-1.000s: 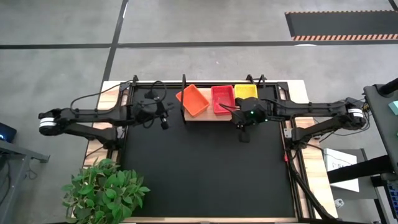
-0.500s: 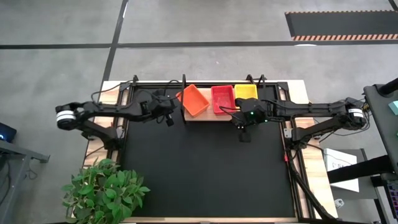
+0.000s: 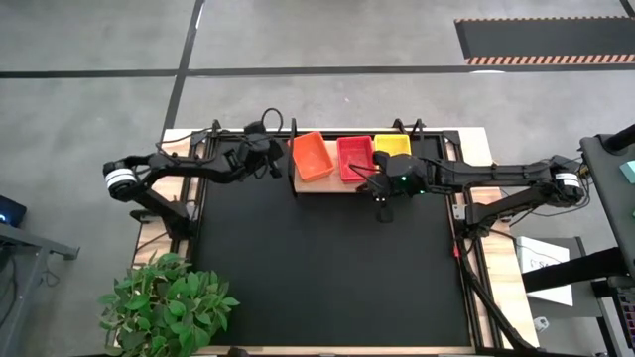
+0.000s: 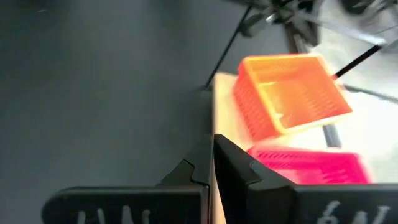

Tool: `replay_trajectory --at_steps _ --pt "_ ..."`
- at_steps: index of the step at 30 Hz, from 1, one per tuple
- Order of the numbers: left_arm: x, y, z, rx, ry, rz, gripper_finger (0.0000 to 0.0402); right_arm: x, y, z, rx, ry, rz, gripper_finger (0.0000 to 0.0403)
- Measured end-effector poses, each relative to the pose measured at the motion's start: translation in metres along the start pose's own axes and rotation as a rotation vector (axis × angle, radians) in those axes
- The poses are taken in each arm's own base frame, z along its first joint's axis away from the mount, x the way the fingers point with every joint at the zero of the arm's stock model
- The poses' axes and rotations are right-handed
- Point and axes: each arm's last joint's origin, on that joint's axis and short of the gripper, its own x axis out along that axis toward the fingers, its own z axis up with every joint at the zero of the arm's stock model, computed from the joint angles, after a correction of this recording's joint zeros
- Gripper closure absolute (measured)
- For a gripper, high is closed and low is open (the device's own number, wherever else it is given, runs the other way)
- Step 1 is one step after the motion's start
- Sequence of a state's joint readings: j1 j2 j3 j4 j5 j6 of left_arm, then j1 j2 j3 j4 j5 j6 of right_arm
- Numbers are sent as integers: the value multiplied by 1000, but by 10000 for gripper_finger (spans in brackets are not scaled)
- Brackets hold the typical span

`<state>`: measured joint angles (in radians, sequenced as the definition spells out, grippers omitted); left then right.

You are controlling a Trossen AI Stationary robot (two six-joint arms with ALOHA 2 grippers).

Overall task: Stack baskets on shelf by color
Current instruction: Adjust the baskets on the shelf

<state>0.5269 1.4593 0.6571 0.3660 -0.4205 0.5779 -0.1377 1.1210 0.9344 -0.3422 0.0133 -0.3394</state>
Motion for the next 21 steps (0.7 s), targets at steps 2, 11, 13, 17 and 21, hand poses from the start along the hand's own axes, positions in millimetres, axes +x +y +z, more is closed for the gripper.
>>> replay_trajectory --at_steps 2,11,13,17,21 --pt "1 2 -3 -23 10 6 401 6 -2 0 -11 2 -38 394" --pt "-1 -5 -7 -73 -40 -123 402 57 -51 7 -38 150 -98 394" --pt "-1 -5 -6 -75 -50 -140 402 67 -70 11 -42 172 -113 394" --pt "-1 -5 -7 -78 -50 -137 402 86 -113 20 -68 164 -77 394" --pt "-1 -4 -7 -72 -51 -135 402 108 -158 25 -74 196 -89 394"
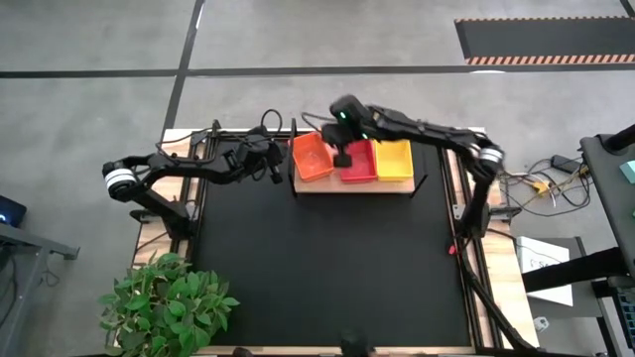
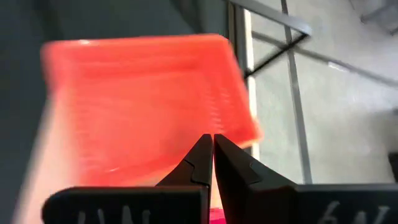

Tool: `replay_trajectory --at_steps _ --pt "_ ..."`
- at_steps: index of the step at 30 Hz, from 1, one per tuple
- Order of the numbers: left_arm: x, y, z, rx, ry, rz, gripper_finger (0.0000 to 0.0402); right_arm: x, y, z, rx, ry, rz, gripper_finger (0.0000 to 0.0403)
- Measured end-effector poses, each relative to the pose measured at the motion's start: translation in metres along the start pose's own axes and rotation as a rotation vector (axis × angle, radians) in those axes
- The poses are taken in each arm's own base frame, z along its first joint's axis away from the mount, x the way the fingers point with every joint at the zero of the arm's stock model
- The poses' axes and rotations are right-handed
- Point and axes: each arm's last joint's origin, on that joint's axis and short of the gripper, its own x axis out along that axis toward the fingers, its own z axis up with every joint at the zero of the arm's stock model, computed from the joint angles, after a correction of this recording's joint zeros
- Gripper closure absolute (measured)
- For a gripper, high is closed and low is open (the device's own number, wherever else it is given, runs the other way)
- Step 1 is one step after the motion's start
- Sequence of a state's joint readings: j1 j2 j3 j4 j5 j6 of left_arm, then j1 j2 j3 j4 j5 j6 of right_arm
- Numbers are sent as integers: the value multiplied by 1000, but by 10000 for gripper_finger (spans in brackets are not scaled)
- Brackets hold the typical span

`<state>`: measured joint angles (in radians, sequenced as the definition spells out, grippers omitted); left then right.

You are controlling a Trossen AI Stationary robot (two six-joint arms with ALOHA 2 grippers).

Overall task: Stack baskets on shelf by color
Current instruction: Adjust the baskets on the shelf

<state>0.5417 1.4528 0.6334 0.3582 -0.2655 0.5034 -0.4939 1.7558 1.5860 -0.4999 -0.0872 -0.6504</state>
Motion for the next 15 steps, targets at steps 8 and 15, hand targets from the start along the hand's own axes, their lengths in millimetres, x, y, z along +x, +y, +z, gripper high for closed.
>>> replay_trajectory --at_steps 8,15 --pt "0 4 6 -1 -66 39 402 47 -56 9 18 34 70 394" --pt "0 7 6 26 -66 52 402 75 -70 8 24 58 135 394"
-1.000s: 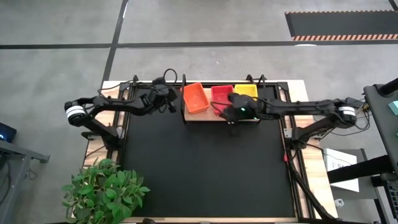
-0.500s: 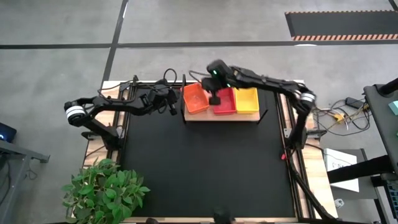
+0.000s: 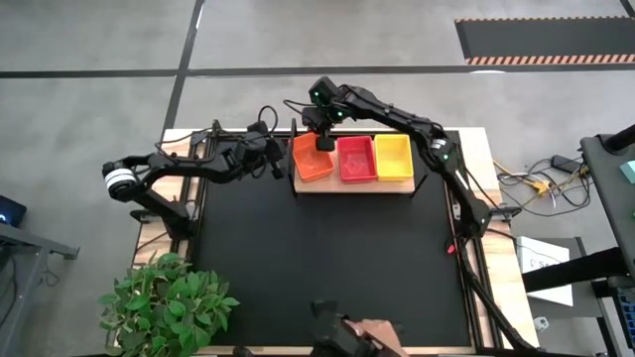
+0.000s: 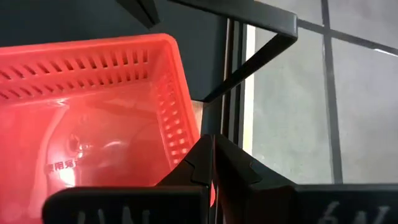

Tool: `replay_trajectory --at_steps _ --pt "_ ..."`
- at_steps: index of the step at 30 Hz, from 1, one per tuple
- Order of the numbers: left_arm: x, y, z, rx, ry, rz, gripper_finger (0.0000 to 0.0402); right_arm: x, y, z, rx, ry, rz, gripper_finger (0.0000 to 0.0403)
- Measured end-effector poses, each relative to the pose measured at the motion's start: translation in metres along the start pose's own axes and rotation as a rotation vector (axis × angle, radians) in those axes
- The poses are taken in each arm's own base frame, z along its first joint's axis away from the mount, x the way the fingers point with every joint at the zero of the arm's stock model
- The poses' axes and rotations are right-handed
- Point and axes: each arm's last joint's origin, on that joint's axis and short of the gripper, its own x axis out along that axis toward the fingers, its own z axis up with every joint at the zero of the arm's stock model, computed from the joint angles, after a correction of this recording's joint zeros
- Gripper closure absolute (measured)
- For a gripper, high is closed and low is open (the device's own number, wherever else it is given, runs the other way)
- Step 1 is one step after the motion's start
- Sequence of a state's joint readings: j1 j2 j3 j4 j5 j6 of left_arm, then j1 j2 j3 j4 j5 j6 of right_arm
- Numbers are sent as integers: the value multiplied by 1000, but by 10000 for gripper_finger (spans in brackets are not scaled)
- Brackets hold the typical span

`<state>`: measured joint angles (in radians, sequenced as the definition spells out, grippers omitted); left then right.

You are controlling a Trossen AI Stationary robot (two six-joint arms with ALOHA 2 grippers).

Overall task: Stack baskets on shelf by color
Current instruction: Adjust the baskets on the shelf

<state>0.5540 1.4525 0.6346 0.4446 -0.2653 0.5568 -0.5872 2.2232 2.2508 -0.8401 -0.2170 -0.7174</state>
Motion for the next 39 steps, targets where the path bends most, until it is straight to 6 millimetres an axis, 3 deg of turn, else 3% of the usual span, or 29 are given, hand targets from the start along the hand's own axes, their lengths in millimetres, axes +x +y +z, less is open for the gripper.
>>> replay_trajectory --at_steps 18,26,29,33,39 --pt "0 1 0 11 -5 -2 402 2 -2 -15 20 179 6 394" --pt "1 2 0 20 -27 -23 402 -15 -1 -6 11 172 -2 394" --pt "1 1 1 20 -42 -42 402 -22 7 3 16 142 20 394" --pt "1 1 1 20 -43 -48 402 -20 25 13 25 49 199 394" --pt "0 0 -2 25 -23 -61 402 -3 48 19 37 57 254 394"
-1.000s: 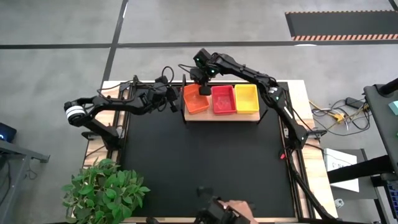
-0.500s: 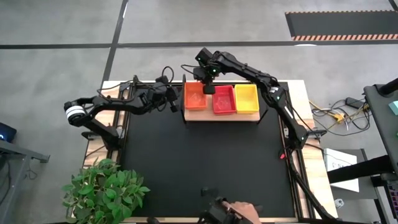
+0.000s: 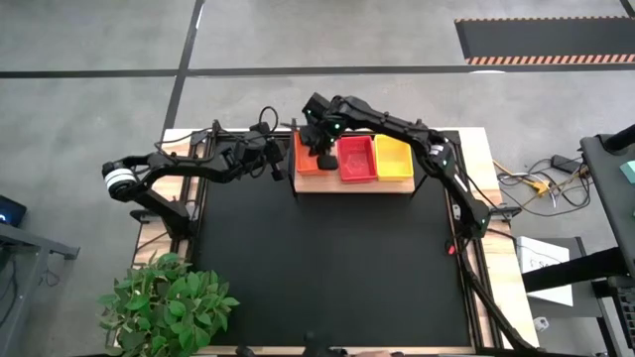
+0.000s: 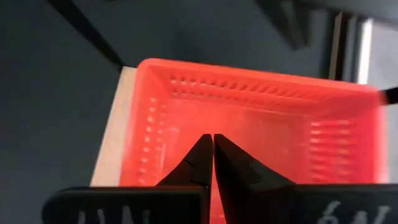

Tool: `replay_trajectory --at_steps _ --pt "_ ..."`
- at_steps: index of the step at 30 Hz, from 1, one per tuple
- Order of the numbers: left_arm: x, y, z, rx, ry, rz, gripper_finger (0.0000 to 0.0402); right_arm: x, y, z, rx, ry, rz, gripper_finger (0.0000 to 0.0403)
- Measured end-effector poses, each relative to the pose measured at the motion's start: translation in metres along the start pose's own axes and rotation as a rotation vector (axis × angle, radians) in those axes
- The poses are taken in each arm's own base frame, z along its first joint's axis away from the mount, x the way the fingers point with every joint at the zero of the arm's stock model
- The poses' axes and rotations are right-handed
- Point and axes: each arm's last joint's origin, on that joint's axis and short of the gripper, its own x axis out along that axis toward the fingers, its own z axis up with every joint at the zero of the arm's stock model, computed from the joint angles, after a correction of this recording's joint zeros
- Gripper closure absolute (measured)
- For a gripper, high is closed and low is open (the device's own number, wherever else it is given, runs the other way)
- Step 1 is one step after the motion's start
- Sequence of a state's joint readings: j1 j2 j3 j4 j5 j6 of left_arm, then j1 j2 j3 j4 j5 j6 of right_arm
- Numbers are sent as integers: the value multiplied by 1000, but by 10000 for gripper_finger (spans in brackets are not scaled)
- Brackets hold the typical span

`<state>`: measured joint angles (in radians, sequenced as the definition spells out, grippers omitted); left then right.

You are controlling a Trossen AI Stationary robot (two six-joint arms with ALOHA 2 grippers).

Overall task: Stack baskets on shelf by color
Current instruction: Adjust the baskets on the shelf

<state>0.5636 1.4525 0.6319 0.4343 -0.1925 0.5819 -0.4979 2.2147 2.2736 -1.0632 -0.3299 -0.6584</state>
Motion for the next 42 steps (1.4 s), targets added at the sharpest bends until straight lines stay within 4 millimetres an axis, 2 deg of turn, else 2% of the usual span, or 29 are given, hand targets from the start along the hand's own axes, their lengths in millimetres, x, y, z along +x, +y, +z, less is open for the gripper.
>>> replay_trajectory --at_steps 6,15,31,35,42 --pt "-3 2 3 -3 -14 9 402 21 17 -5 36 80 57 394" --pt "-5 4 4 -4 -18 12 402 28 44 7 22 115 106 394" --pt "-9 3 8 -39 -32 9 402 28 55 15 -2 109 100 394" --pt "-19 2 14 -50 -36 -10 402 13 57 20 -22 130 23 394" --pt "-44 0 27 -173 -60 -59 402 -40 81 24 -2 166 28 394"
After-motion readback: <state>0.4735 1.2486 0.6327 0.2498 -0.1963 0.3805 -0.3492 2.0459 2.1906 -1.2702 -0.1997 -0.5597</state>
